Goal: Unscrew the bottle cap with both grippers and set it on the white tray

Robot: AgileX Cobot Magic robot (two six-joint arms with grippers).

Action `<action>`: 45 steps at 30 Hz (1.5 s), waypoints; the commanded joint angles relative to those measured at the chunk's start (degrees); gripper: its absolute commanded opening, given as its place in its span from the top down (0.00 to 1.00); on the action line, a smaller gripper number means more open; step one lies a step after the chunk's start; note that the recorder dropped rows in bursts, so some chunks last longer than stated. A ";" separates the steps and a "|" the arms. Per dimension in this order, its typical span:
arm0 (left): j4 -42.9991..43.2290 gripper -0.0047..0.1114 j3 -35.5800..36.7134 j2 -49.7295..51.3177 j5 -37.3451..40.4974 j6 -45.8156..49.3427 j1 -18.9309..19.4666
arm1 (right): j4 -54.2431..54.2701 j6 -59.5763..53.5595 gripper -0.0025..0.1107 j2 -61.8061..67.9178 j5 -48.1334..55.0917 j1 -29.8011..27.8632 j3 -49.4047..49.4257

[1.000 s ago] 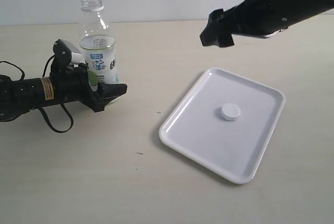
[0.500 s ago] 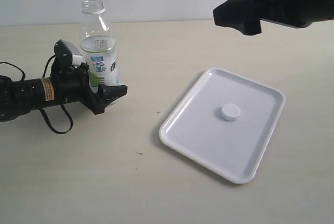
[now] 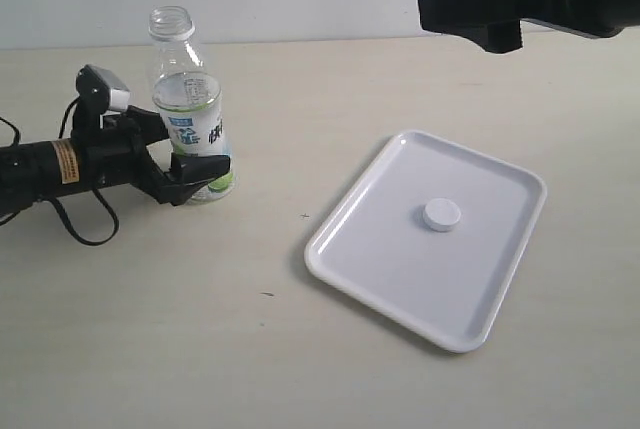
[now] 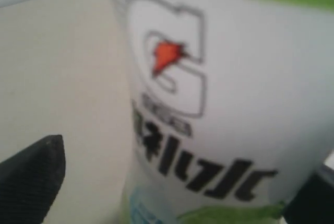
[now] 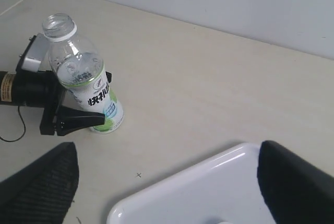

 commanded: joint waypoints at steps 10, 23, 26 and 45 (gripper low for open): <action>16.54 0.06 0.24 -11.24 -8.85 -18.97 7.17 | 0.29 -0.56 0.22 -0.37 0.72 -0.26 0.09; 14.34 0.06 0.24 -33.26 -8.85 -40.41 12.37 | 3.57 -0.13 0.22 -0.37 3.35 -0.26 0.09; 14.88 0.06 0.24 -35.94 -8.85 -40.41 12.37 | 3.46 -0.13 0.22 -0.37 3.71 -0.26 0.14; 7.52 0.12 0.24 -38.78 -8.85 -44.89 12.26 | 1.23 -2.10 0.62 -0.37 7.28 -0.26 0.14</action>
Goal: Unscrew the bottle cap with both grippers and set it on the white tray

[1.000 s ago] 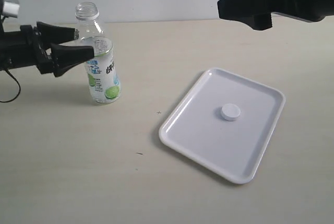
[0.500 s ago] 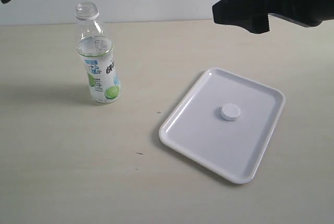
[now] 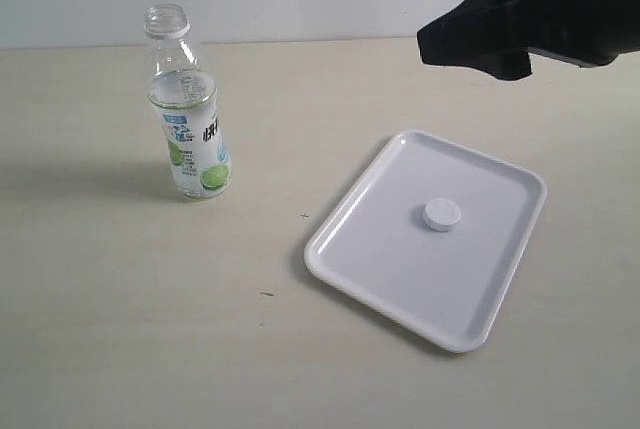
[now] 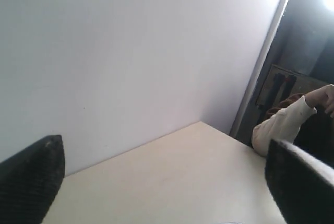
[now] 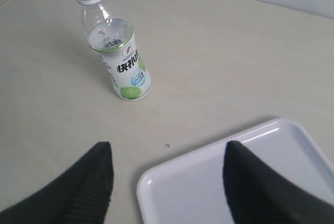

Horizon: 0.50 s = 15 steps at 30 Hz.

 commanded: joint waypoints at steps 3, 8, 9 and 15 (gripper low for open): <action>-2.48 0.35 0.11 -0.45 -0.44 -3.98 -0.04 | -1.62 -1.65 0.74 -0.37 0.08 -0.26 0.35; -2.17 0.95 0.11 -0.35 -0.44 -3.55 0.07 | -2.13 -3.02 0.93 -0.37 -2.32 -0.26 2.88; -2.17 0.93 0.11 -0.35 -0.44 -3.34 0.07 | -2.13 -3.02 0.97 -0.37 -3.59 -0.26 3.84; 3.05 0.93 0.11 -0.37 -0.44 -8.25 0.77 | -1.06 -2.91 0.98 -0.97 -21.37 -0.26 14.66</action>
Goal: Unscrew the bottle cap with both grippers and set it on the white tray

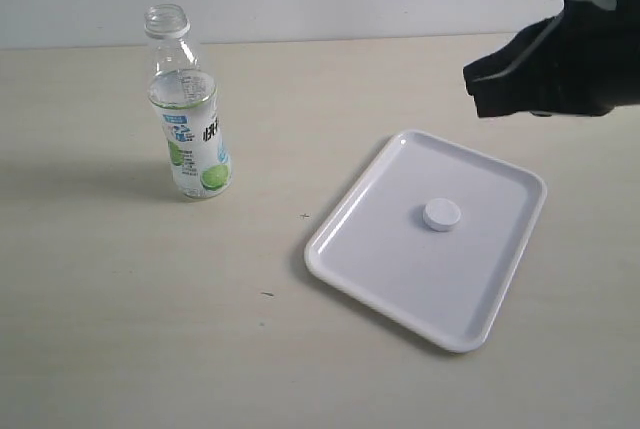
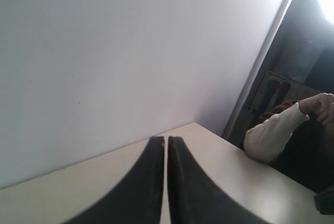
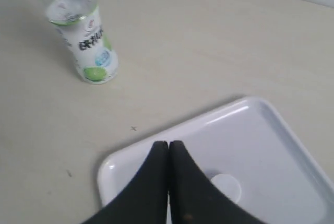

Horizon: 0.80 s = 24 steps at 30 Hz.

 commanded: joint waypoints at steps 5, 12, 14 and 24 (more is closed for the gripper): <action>3.08 0.96 5.35 -2.79 -0.44 -4.43 3.44 | 1.73 -0.54 0.98 -5.13 -24.91 -0.26 15.86; -5.72 0.96 26.09 -11.66 -0.44 10.03 5.98 | 1.61 0.98 0.98 -12.42 -35.97 -0.26 27.97; -8.41 0.96 33.02 -15.34 -0.44 16.68 5.98 | 1.22 1.85 0.98 -14.52 -37.88 -0.26 30.97; -10.26 0.96 53.57 -34.68 -0.44 23.20 5.98 | -16.52 22.47 0.98 -29.07 -38.88 -0.26 41.33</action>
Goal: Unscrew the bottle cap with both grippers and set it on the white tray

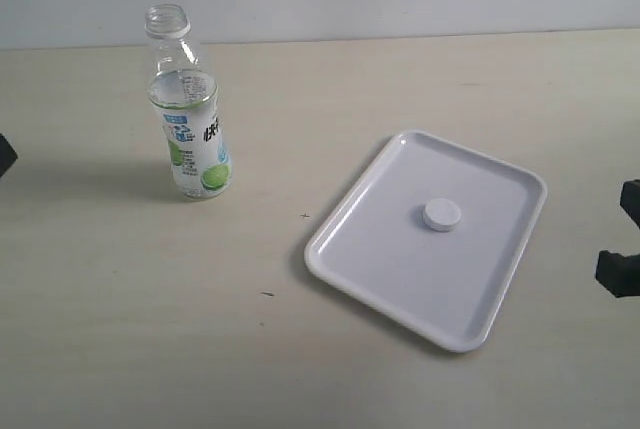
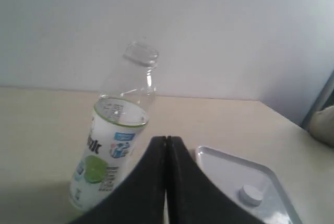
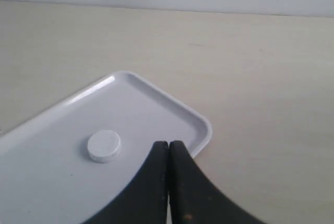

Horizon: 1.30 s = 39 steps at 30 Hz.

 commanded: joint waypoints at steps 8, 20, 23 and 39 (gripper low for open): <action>5.57 0.96 1.09 -21.70 -0.92 -15.93 0.12 | -8.88 8.80 0.98 -18.86 8.59 -0.26 3.11; 7.11 0.96 1.09 -39.67 4.08 -27.47 0.12 | -8.79 8.66 0.98 -26.32 11.95 -0.26 3.11; 11.62 0.96 1.09 -44.45 4.07 -29.20 0.12 | -8.79 8.66 0.98 -27.11 12.39 -0.26 3.11; 14.27 0.96 1.09 -52.58 4.07 -31.70 0.12 | -5.91 14.13 0.98 -27.22 13.52 -0.26 3.11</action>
